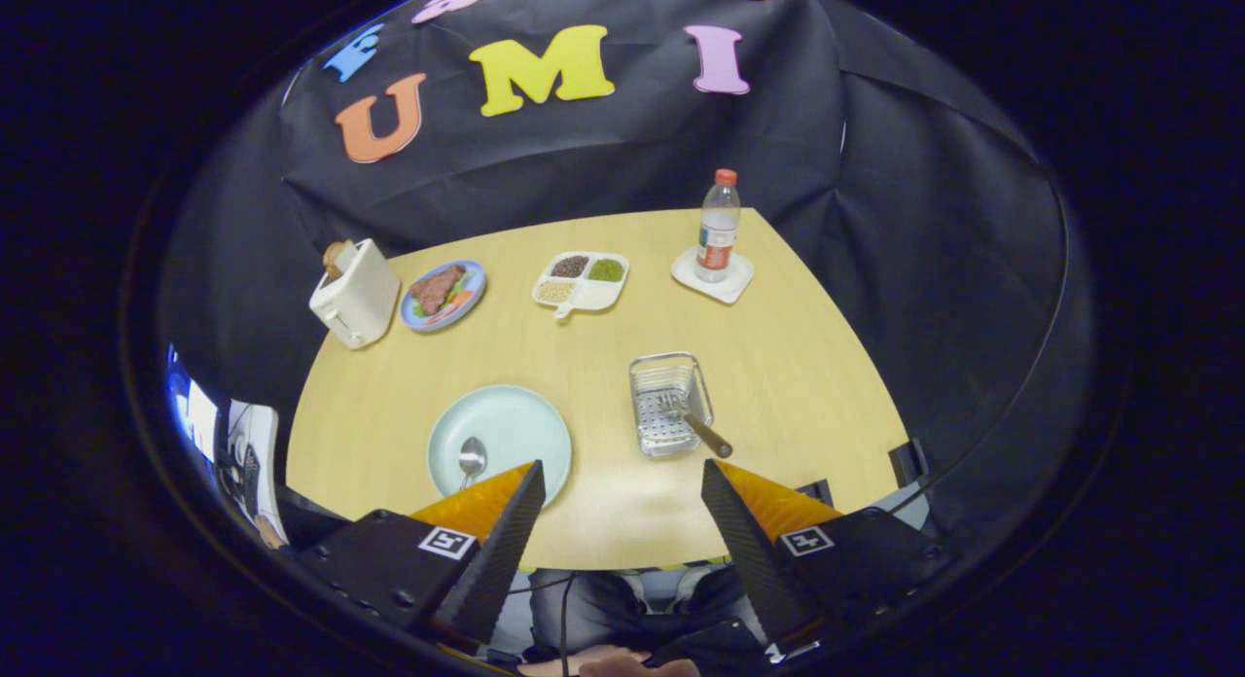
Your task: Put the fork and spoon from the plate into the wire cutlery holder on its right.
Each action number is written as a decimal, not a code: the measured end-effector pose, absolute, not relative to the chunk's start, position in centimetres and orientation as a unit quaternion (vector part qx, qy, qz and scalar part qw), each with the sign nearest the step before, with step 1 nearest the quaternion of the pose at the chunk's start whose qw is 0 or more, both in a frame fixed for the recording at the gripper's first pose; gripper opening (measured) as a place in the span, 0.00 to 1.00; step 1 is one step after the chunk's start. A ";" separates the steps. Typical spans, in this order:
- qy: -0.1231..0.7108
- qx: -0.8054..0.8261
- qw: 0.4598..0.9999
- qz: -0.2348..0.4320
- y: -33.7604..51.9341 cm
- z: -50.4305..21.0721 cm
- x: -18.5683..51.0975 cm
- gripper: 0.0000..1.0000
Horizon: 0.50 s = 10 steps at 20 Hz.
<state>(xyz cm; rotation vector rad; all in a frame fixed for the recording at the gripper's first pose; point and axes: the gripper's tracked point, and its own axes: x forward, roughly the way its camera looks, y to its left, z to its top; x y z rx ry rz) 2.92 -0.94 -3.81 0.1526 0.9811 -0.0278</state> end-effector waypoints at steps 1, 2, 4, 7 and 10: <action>0.463 0.071 0.883 -0.008 0.1 -4.1 2.6 0.97; 0.458 0.069 0.886 -0.003 1.2 -4.5 2.3 0.97; 0.460 0.063 0.886 0.010 3.9 -5.9 1.8 0.97; 0.484 0.052 0.873 0.034 8.6 -9.2 1.4 0.97; 0.509 0.051 0.857 0.068 13.3 -13.0 1.3 0.97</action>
